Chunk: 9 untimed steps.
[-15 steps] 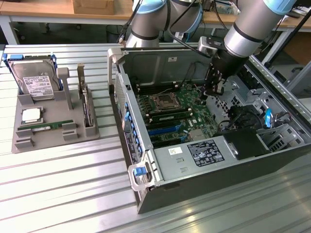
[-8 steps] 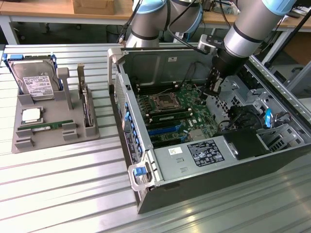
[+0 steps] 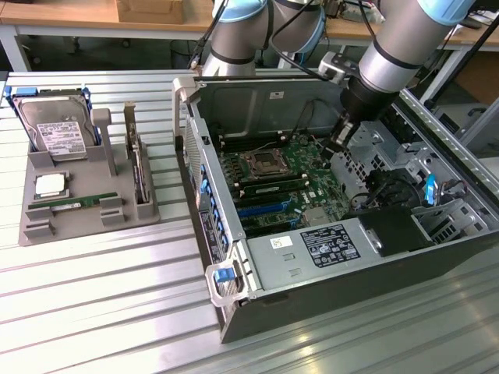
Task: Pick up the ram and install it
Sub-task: 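Press down the ram until it locks into place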
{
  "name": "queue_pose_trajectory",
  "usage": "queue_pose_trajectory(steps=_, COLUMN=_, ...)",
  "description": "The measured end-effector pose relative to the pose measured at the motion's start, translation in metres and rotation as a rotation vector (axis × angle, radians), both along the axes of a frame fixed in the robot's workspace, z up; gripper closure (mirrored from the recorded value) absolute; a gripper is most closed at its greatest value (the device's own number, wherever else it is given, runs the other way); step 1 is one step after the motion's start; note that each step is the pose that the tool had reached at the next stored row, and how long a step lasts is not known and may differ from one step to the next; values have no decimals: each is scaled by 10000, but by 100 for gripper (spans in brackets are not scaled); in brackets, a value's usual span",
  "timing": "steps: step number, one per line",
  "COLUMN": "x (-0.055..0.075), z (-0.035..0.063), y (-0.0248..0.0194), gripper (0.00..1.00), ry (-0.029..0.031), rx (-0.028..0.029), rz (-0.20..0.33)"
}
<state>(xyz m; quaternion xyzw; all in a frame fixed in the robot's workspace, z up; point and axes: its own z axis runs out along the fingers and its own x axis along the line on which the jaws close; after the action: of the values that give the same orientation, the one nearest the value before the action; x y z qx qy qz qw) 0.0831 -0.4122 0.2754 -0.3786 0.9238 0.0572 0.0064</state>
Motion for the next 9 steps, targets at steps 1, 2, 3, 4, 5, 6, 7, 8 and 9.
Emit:
queue_pose_trajectory(steps=1, x=0, z=0, y=0, gripper=90, ry=0, rx=0, rz=-154)
queue_pose_trajectory(steps=2, x=0, z=-1, y=0, gripper=90, ry=0, rx=1, rz=-254)
queue_pose_trajectory(steps=3, x=0, z=0, y=0, gripper=90, ry=0, rx=-1, rz=-358)
queue_pose_trajectory(steps=4, x=0, z=-1, y=0, gripper=90, ry=0, rx=0, rz=-571)
queue_pose_trajectory(steps=5, x=0, z=-1, y=0, gripper=90, ry=0, rx=0, rz=-780)
queue_pose_trajectory(steps=6, x=0, z=-1, y=0, gripper=90, ry=0, rx=-1, rz=-1052)
queue_pose_trajectory(steps=7, x=0, z=-2, y=0, gripper=90, ry=0, rx=0, rz=-1213)
queue_pose_trajectory(steps=8, x=0, z=-2, y=0, gripper=90, ry=0, rx=0, rz=-1429)
queue_pose_trajectory(steps=9, x=0, z=-2, y=0, gripper=90, ry=0, rx=0, rz=-1623)
